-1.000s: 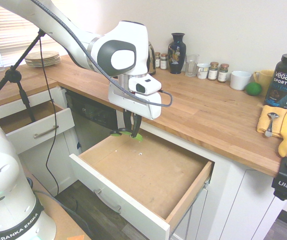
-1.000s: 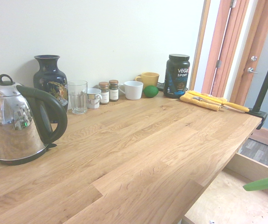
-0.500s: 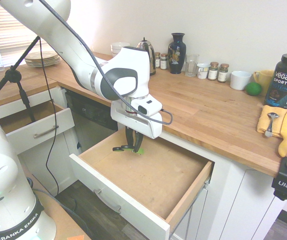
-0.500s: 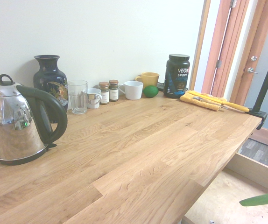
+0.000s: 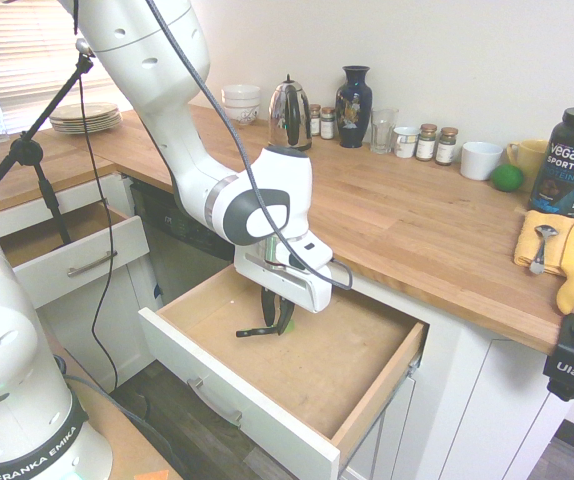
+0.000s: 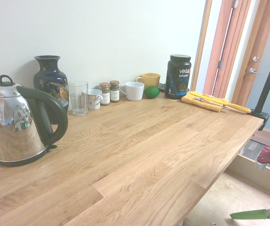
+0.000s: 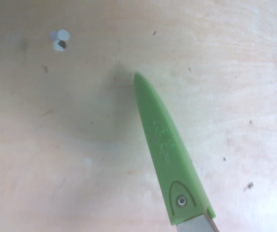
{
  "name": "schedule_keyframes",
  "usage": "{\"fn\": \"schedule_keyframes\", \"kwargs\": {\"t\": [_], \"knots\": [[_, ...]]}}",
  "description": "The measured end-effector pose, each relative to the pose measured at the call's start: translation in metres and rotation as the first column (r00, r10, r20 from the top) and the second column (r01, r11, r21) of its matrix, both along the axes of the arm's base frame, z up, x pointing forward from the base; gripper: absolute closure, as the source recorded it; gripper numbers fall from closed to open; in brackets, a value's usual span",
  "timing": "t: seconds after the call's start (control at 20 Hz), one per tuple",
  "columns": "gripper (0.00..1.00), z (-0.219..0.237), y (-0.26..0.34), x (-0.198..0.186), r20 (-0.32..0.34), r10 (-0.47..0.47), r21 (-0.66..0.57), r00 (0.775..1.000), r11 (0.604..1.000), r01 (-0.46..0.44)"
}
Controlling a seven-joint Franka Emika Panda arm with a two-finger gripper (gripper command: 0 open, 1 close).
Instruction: Put scissor in the drawer
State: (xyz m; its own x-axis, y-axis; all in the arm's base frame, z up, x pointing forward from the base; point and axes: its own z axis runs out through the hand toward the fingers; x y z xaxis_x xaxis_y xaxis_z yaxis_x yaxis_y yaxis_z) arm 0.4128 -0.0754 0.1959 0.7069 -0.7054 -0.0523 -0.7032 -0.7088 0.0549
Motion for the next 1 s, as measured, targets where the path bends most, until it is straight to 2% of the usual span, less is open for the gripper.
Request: {"fn": "schedule_keyframes", "kwargs": {"t": [0.15, 0.2, 1.0], "knots": [[1.0, -0.009, -0.002, 0.005, 0.0, -0.002, 0.006, 1.0, 1.0, 0.002], [0.0, -0.011, -0.002, 0.006, -0.001, -0.008, 0.01, 1.0, 1.0, 0.008], [0.0, -0.008, -0.002, 0.013, 0.013, -0.014, 0.013, 1.0, 1.0, 0.013]]}}
